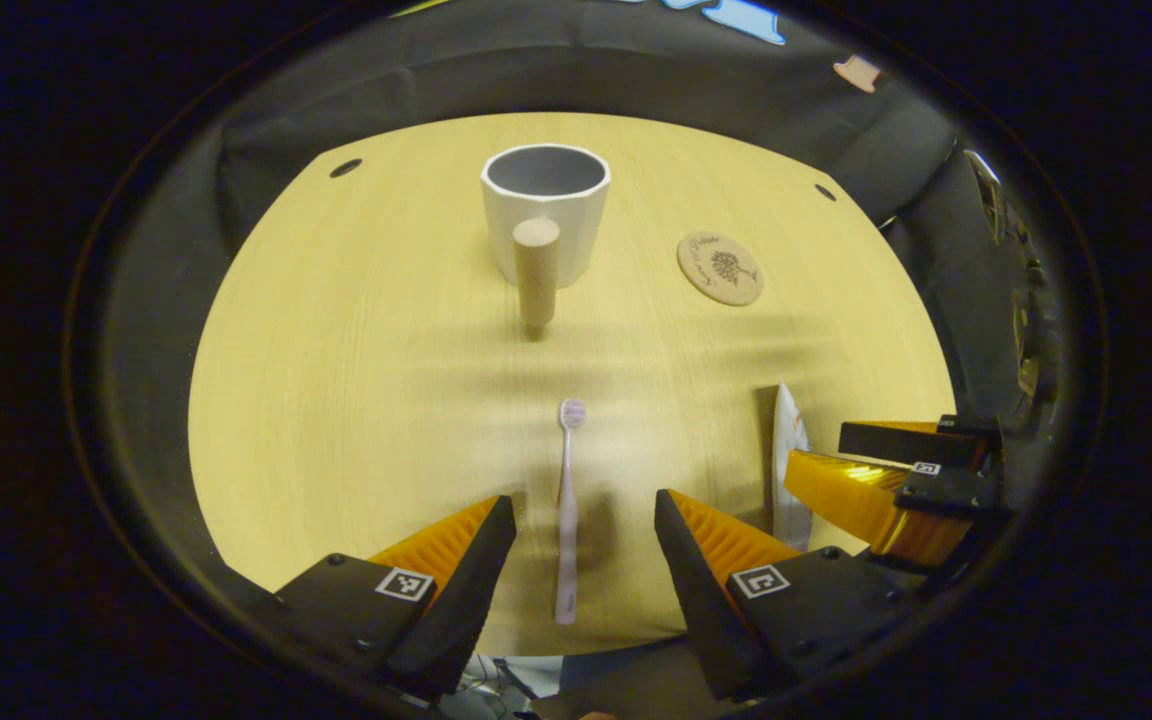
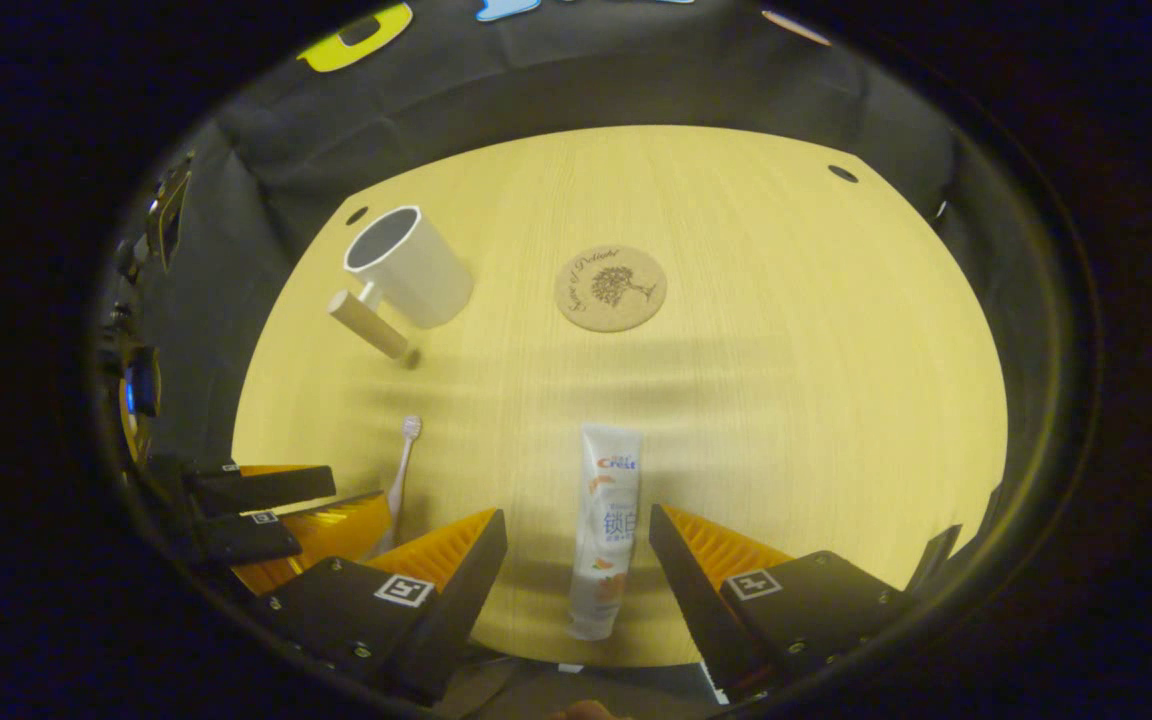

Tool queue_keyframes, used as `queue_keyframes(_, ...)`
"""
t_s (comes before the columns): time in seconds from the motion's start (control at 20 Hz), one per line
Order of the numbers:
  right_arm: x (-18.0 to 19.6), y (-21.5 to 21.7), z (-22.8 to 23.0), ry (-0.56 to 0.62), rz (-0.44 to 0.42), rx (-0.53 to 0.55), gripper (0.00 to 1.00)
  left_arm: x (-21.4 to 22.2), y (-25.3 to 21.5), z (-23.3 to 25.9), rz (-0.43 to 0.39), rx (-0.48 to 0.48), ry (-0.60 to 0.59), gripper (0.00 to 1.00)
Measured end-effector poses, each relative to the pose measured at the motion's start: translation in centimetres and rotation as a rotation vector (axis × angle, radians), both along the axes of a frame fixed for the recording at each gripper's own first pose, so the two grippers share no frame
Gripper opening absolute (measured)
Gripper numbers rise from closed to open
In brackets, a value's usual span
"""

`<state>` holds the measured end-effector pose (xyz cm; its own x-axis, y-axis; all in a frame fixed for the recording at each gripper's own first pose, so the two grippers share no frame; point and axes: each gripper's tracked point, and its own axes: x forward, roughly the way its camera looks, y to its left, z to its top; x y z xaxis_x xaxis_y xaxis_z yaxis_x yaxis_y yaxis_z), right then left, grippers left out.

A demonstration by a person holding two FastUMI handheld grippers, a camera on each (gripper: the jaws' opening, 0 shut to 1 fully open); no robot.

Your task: Put the toothbrush and toothpaste on the desktop into the cup, then pick up the cup and place it on the coaster on the desktop.

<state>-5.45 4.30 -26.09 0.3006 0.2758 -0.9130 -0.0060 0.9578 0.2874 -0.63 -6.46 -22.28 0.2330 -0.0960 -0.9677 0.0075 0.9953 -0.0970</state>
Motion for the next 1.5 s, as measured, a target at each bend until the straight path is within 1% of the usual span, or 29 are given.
queue_keyframes(0.05,-0.2,0.1,-0.3,0.013,0.001,0.002,0.90,-0.1,0.2,-0.3,0.006,-0.004,0.025,0.97)
queue_keyframes(0.15,-0.3,0.2,-0.9,0.036,-0.004,0.009,0.90,-0.9,0.3,-1.0,0.007,0.002,0.059,0.89)
queue_keyframes(0.25,-0.5,0.0,-1.5,0.061,-0.006,-0.001,0.90,-1.3,0.4,-1.6,-0.002,0.006,0.087,0.89)
queue_keyframes(0.3,-0.6,0.0,-1.9,0.072,-0.007,0.000,0.90,-1.5,0.3,-1.8,-0.007,0.009,0.098,0.93)
queue_keyframes(0.35,-0.5,0.1,-2.1,0.081,-0.010,0.006,0.90,-1.5,0.2,-2.1,-0.014,0.011,0.109,0.89)
queue_keyframes(0.4,-0.6,0.2,-2.3,0.090,-0.014,0.010,0.89,-1.5,0.0,-2.4,-0.021,0.014,0.116,0.88)
queue_keyframes(0.45,-0.6,0.2,-2.6,0.097,-0.017,0.012,0.92,-1.5,-0.1,-2.6,-0.024,0.017,0.120,0.92)
queue_keyframes(0.5,-0.7,0.1,-2.9,0.102,-0.019,0.010,0.92,-1.8,-0.3,-2.8,-0.024,0.014,0.130,0.80)
queue_keyframes(0.6,-0.8,0.0,-3.3,0.109,-0.015,0.007,0.92,-1.9,-0.3,-3.3,-0.024,0.023,0.142,0.73)
queue_keyframes(0.85,-1.1,0.4,-4.2,0.126,0.002,0.007,0.92,-2.8,-0.3,-4.4,-0.031,0.031,0.172,0.72)
queue_keyframes(0.95,-1.1,0.5,-4.3,0.130,0.009,0.004,0.92,-2.9,-0.5,-4.5,-0.017,0.023,0.177,0.63)
queue_keyframes(1.05,-0.8,0.4,-4.4,0.122,0.013,-0.003,0.90,-2.8,-0.2,-4.5,-0.016,0.027,0.172,0.53)
queue_keyframes(1.1,-0.9,0.5,-4.5,0.124,0.008,-0.003,0.84,-2.8,-0.1,-4.6,-0.013,0.029,0.173,0.58)
queue_keyframes(1.15,-0.9,0.3,-4.6,0.130,0.008,-0.009,0.78,-2.8,-0.1,-4.5,-0.015,0.026,0.171,0.56)
queue_keyframes(1.25,-0.8,0.1,-4.8,0.128,0.003,-0.020,0.77,-2.4,0.5,-4.7,-0.011,0.046,0.163,0.43)
queue_keyframes(1.3,-0.9,-0.1,-4.9,0.135,-0.002,-0.022,0.67,-2.5,0.8,-4.7,-0.004,0.054,0.163,0.35)
queue_keyframes(1.35,-0.9,-0.1,-5.1,0.142,-0.008,-0.017,0.61,-2.8,0.8,-4.7,-0.003,0.044,0.163,0.26)
queue_keyframes(1.4,-1.0,0.0,-5.0,0.150,-0.012,0.000,0.54,-2.6,0.8,-4.6,-0.004,0.035,0.162,0.29)
queue_keyframes(1.5,-1.4,0.0,-4.5,0.176,-0.004,0.026,0.53,-2.6,0.9,-4.6,-0.021,0.034,0.161,0.30)
